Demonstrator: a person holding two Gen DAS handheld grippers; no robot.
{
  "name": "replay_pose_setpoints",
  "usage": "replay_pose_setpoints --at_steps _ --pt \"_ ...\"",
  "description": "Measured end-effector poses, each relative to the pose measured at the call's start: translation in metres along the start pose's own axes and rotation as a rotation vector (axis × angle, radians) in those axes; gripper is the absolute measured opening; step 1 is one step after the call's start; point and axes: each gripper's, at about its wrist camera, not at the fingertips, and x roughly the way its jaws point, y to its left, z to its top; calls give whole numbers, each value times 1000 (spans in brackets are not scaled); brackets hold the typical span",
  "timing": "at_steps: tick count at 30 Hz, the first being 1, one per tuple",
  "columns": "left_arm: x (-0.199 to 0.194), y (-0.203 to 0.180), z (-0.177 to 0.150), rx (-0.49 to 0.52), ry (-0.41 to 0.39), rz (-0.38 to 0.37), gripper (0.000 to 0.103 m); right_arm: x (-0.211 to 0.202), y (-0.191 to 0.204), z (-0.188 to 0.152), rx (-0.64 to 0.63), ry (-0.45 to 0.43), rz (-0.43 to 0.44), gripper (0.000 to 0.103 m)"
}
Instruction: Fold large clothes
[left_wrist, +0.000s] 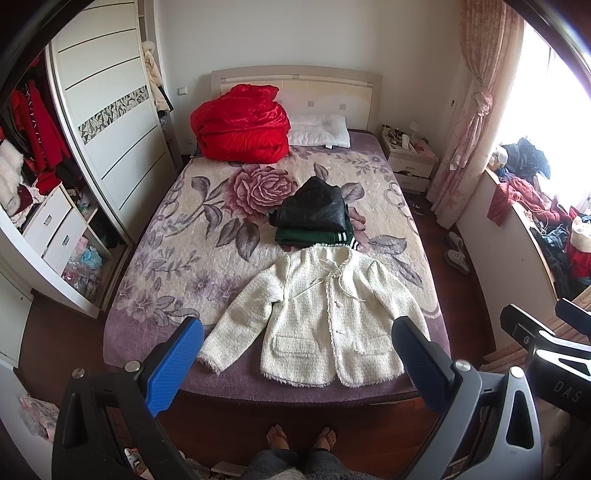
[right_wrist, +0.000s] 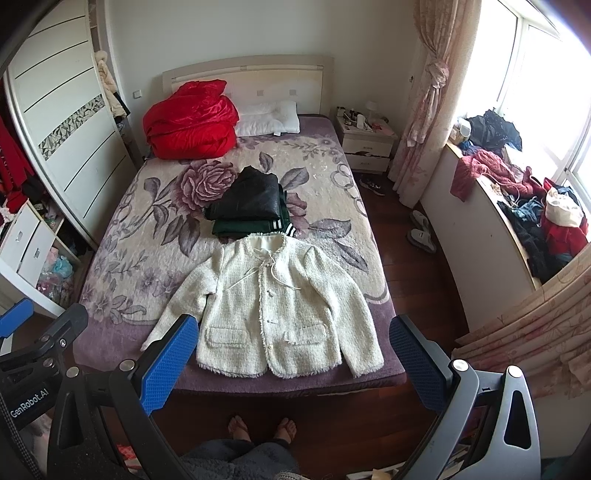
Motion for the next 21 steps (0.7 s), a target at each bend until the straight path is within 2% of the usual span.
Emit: replay_pose_setpoints --at_steps 4,6,10,12,14,15,18,21 --pt "28 9 9 2 -26 -2 103 28 -10 8 76 -12 29 103" --pt "51 9 11 29 -43 12 103 54 -22 8 129 12 27 103" --pt "108 3 9 72 -41 43 103 120 -75 -5 274 73 -7 103" --pt "149 -7 8 92 -6 69 103 154 -107 -14 332 96 -35 97" --pt "183 -15 3 108 28 86 103 206 -145 -24 376 161 -59 82" --pt "201 -20 1 115 46 96 103 225 -160 -30 386 188 -67 81" --pt "264 -40 -8 134 100 141 103 317 -214 -49 438 292 -58 82" --pt "331 -59 -20 155 155 193 103 432 -269 -78 516 405 35 82"
